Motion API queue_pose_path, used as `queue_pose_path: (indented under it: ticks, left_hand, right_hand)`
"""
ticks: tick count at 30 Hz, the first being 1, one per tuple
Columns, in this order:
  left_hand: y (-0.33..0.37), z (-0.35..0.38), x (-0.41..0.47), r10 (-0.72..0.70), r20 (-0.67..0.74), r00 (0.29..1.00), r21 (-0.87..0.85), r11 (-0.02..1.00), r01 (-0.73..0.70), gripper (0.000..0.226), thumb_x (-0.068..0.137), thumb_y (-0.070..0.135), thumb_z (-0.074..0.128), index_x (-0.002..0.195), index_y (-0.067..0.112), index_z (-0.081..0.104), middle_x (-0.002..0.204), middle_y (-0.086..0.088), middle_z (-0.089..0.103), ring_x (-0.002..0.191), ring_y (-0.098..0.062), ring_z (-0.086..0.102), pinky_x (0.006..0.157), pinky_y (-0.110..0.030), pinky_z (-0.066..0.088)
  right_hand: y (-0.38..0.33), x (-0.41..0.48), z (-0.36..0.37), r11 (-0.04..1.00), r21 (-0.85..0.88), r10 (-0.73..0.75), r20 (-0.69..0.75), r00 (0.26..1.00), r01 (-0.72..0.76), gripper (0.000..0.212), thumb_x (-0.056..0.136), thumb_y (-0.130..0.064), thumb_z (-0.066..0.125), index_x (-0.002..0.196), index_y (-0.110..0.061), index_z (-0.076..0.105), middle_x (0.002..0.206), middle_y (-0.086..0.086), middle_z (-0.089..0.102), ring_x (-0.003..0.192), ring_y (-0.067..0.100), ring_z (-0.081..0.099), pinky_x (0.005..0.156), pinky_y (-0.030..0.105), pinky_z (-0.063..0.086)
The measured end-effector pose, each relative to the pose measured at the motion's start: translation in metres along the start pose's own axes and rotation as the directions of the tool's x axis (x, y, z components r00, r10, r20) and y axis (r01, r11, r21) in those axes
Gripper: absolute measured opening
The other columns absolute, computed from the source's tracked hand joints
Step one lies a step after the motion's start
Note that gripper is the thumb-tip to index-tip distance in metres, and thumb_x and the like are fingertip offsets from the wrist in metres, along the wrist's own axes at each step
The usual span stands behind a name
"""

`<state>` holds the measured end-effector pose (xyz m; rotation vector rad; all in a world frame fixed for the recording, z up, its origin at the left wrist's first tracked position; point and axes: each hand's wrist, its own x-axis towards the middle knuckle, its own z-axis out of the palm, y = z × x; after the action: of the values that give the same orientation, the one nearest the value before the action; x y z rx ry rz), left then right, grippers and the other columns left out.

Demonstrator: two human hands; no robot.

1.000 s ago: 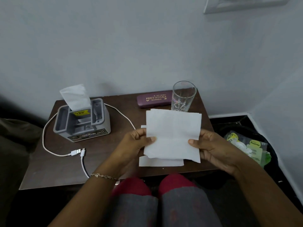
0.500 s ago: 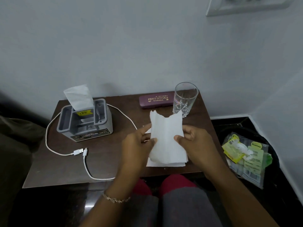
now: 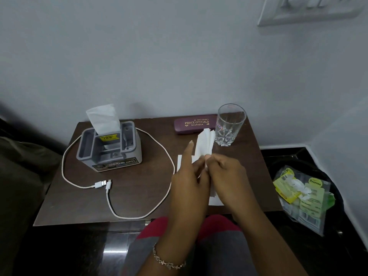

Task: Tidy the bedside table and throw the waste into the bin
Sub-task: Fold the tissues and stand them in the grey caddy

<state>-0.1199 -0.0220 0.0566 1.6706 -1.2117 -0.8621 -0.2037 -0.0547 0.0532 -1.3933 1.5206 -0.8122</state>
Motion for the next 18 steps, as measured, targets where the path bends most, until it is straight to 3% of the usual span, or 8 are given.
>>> queue_pose_path:
  ticks: [2, 5, 7, 9, 11, 13, 16, 18]
  left_hand:
    - [0.001, 0.000, -0.005, -0.014, 0.018, 1.000, -0.033, 0.999, 0.014, 0.061, 0.094, 0.012, 0.051, 0.145, 0.030, 0.024, 0.103, 0.029, 0.064, 0.077, 0.014, 0.060, 0.069, -0.004, 0.044]
    - [0.002, -0.002, -0.011, -0.052, 0.038, 0.998, -0.058, 0.997, 0.054, 0.065, 0.095, 0.008, 0.045, 0.147, 0.030, 0.015, 0.095, 0.040, 0.054, 0.079, 0.021, 0.056, 0.067, 0.000, 0.040]
    - [0.000, -0.003, -0.012, -0.093, 0.042, 0.995, -0.147, 0.984, 0.099, 0.066, 0.094, 0.002, 0.042, 0.147, 0.029, 0.014, 0.102, 0.032, 0.058, 0.080, 0.024, 0.054, 0.068, 0.002, 0.038]
    - [-0.004, -0.007, -0.009, -0.136, 0.055, 0.989, -0.263, 0.954, 0.146, 0.067, 0.091, 0.000, 0.043, 0.145, 0.028, 0.018, 0.111, 0.019, 0.065, 0.077, 0.016, 0.059, 0.069, -0.003, 0.042]
    - [-0.008, -0.017, -0.006, -0.157, 0.083, 0.984, -0.381, 0.907, 0.177, 0.063, 0.085, 0.007, 0.050, 0.141, 0.028, 0.028, 0.109, 0.011, 0.070, 0.088, 0.007, 0.064, 0.079, -0.015, 0.048]
    - [-0.012, -0.031, -0.002, -0.158, 0.063, 0.985, -0.454, 0.875, 0.169, 0.048, 0.083, 0.006, 0.054, 0.127, 0.024, 0.046, 0.102, 0.004, 0.073, 0.099, -0.004, 0.065, 0.085, -0.023, 0.051]
    - [-0.017, -0.052, 0.009, -0.171, -0.065, 0.983, -0.414, 0.901, 0.129, 0.025, 0.086, 0.007, 0.059, 0.106, 0.021, 0.061, 0.097, 0.001, 0.071, 0.092, -0.008, 0.065, 0.074, -0.019, 0.051]
    - [-0.020, -0.068, 0.015, -0.290, 0.020, 0.957, -0.476, 0.839, 0.264, 0.018, 0.088, 0.018, 0.059, 0.105, 0.020, 0.062, 0.096, -0.002, 0.072, 0.089, -0.011, 0.066, 0.070, -0.019, 0.053]
  right_hand:
    - [-0.002, 0.000, 0.001, 0.998, 0.053, 0.032, -0.007, 0.999, -0.031, 0.037, 0.095, -0.029, 0.046, 0.073, -0.005, 0.064, 0.061, 0.003, 0.062, 0.053, 0.005, 0.052, 0.053, 0.018, 0.040]
    - [-0.006, 0.000, 0.005, 0.994, 0.096, 0.051, 0.004, 0.999, -0.051, 0.039, 0.093, -0.031, 0.050, 0.072, 0.000, 0.061, 0.061, 0.010, 0.060, 0.051, 0.005, 0.049, 0.051, 0.017, 0.038]
    - [-0.007, 0.002, 0.009, 0.992, 0.111, 0.055, 0.015, 0.998, -0.056, 0.038, 0.089, -0.032, 0.055, 0.071, 0.001, 0.060, 0.065, 0.016, 0.061, 0.056, 0.010, 0.049, 0.057, 0.026, 0.041]
    - [-0.008, 0.004, 0.012, 0.985, 0.154, 0.074, 0.026, 0.997, -0.077, 0.039, 0.088, -0.031, 0.058, 0.071, 0.004, 0.057, 0.062, 0.016, 0.055, 0.058, 0.015, 0.046, 0.059, 0.032, 0.039]
    - [-0.008, 0.006, 0.014, 0.970, 0.216, 0.102, 0.058, 0.993, -0.112, 0.039, 0.088, -0.030, 0.058, 0.074, 0.006, 0.055, 0.065, 0.014, 0.051, 0.062, 0.019, 0.046, 0.061, 0.034, 0.038]
    - [-0.009, 0.008, 0.014, 0.949, 0.275, 0.128, 0.116, 0.985, -0.155, 0.033, 0.090, -0.028, 0.056, 0.078, 0.002, 0.061, 0.071, 0.018, 0.061, 0.067, 0.022, 0.052, 0.064, 0.035, 0.041]
    - [-0.010, 0.011, 0.007, 0.918, 0.325, 0.155, 0.235, 0.960, -0.227, 0.027, 0.094, -0.027, 0.052, 0.089, -0.007, 0.069, 0.091, 0.014, 0.073, 0.081, 0.024, 0.067, 0.073, 0.035, 0.049]
    - [-0.013, 0.010, 0.008, 0.878, 0.367, 0.180, 0.342, 0.922, -0.308, 0.024, 0.095, -0.026, 0.051, 0.094, -0.011, 0.069, 0.094, 0.007, 0.075, 0.090, 0.020, 0.070, 0.085, 0.038, 0.052]
